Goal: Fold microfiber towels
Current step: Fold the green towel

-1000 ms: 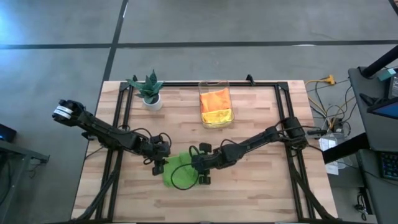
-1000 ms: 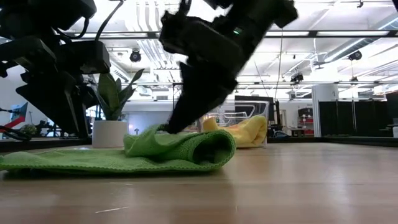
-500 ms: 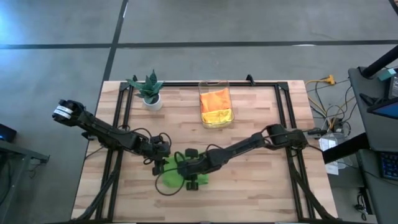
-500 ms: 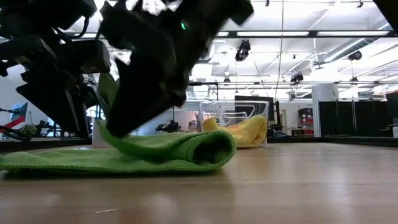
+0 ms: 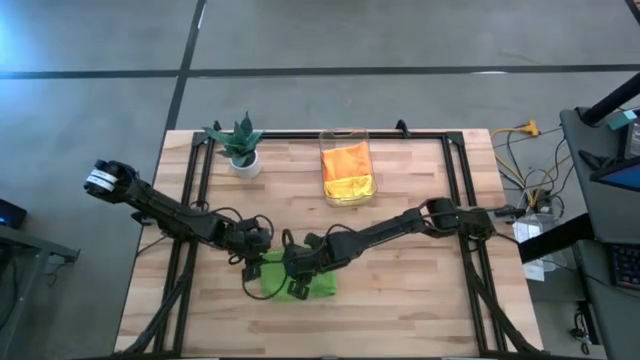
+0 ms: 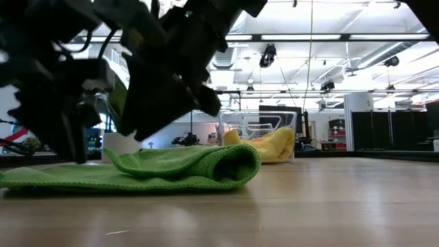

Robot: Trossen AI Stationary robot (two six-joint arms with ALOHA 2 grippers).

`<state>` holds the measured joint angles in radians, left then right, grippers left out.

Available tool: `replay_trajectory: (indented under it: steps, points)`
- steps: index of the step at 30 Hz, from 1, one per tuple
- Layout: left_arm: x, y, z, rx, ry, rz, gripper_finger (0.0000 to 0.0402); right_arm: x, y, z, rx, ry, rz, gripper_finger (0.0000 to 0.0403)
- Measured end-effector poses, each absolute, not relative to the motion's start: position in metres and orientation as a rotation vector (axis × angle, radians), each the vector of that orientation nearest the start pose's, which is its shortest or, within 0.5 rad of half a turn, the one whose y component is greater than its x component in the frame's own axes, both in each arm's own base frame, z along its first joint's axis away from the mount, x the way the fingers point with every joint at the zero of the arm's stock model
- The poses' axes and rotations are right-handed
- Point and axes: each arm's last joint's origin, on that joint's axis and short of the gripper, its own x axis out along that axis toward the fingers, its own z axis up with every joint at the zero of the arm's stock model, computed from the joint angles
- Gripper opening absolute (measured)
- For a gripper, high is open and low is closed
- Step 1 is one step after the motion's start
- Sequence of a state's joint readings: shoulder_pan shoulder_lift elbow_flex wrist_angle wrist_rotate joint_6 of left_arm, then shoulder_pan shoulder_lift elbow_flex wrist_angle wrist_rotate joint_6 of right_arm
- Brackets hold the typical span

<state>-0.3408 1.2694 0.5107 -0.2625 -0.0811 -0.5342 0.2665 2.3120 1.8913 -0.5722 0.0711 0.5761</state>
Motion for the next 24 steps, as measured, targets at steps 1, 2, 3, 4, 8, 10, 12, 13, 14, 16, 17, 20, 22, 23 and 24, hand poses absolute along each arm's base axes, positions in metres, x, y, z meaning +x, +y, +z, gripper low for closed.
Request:
replay_trajectory:
  steps: [1,2,3,4,8,10,12,13,14,16,17,20,22,23,24]
  points:
    - [0.197,-0.068,0.145,-0.284,1.042,0.049,0.0131,0.482,0.13,0.171,0.388,0.999,-0.125,0.0099]
    - [0.194,-0.066,0.141,-0.298,1.056,0.064,0.0131,0.482,0.13,0.17,0.411,1.001,-0.14,0.0102]
    - [0.191,-0.065,0.137,-0.309,1.069,0.08,0.0131,0.482,0.129,0.17,0.431,0.999,-0.153,0.0106]
    - [0.188,-0.065,0.134,-0.32,1.071,0.089,0.0131,0.482,0.129,0.17,0.45,0.995,-0.167,0.0109]
    - [0.18,-0.064,0.124,-0.344,1.056,0.095,0.0131,0.483,0.124,0.17,0.5,0.988,-0.205,0.0121]
    - [0.177,-0.064,0.122,-0.346,1.04,0.088,0.0131,0.483,0.12,0.168,0.527,0.989,-0.229,0.0125]
    - [0.175,-0.064,0.12,-0.352,1.024,0.082,0.0131,0.483,0.117,0.165,0.554,0.994,-0.25,0.0127]
    - [0.174,-0.064,0.12,-0.358,1.015,0.08,0.0131,0.482,0.116,0.164,0.567,0.999,-0.26,0.0128]
    - [0.174,-0.063,0.121,-0.361,1.01,0.079,0.0131,0.482,0.116,0.162,0.579,1.004,-0.265,0.0128]
    - [0.174,-0.063,0.122,-0.363,1.002,0.078,0.0131,0.482,0.115,0.162,0.596,1.003,-0.27,0.0127]
    - [0.174,-0.063,0.123,-0.364,0.996,0.078,0.0131,0.483,0.116,0.162,0.606,0.996,-0.269,0.0127]
    - [0.173,-0.063,0.125,-0.365,0.985,0.076,0.0131,0.484,0.116,0.163,0.624,0.976,-0.265,0.0129]
    - [0.173,-0.063,0.125,-0.36,0.984,0.073,0.0131,0.485,0.116,0.165,0.633,0.974,-0.263,0.0129]
    - [0.173,-0.063,0.125,-0.36,0.984,0.073,0.0131,0.486,0.117,0.166,0.64,0.97,-0.257,0.0129]
    - [0.173,-0.063,0.125,-0.36,0.983,0.073,0.0131,0.486,0.117,0.167,0.645,0.971,-0.252,0.0129]
